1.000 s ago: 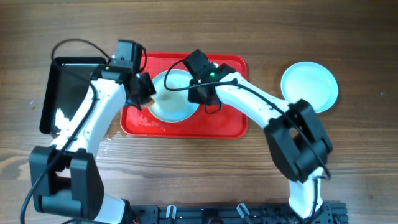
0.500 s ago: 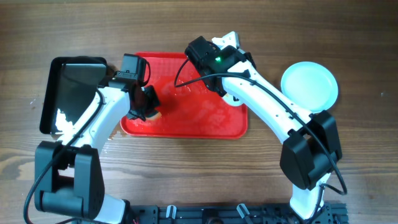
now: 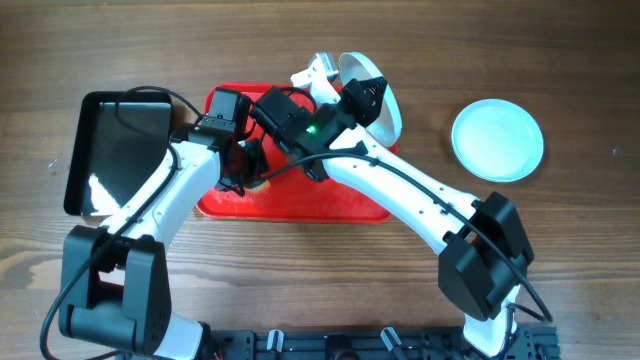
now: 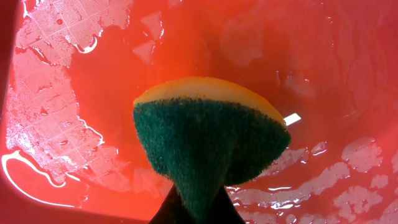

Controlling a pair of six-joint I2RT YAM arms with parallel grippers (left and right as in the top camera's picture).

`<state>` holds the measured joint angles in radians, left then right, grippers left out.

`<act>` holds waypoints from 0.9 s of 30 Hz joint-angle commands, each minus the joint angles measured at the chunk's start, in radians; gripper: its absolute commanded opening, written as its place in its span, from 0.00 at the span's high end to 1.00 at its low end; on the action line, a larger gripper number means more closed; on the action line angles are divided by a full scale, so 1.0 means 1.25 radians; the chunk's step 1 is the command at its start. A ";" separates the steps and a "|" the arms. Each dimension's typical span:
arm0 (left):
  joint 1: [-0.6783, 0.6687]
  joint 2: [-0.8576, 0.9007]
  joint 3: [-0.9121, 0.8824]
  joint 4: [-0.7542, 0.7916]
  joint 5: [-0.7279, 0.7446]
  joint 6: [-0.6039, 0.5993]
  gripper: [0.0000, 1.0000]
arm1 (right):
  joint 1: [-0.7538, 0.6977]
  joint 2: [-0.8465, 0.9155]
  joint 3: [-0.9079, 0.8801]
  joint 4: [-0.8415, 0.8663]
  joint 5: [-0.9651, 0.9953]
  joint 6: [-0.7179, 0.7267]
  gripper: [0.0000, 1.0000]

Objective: Clean dirty plates on tray and stack at the side
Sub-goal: 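Lift the last plate with the right gripper and move the sponge away, then carry the plate right and stack it on the cleaned plates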

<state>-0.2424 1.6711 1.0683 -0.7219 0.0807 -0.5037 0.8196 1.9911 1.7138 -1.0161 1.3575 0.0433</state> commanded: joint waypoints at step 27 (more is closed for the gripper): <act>-0.002 0.005 -0.007 -0.006 0.010 -0.008 0.96 | -0.024 -0.036 0.006 -0.076 -0.242 0.103 0.96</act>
<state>-0.2424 1.6711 1.0683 -0.7292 0.0807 -0.5037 0.8196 1.9911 1.7138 -1.1076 1.0550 0.0349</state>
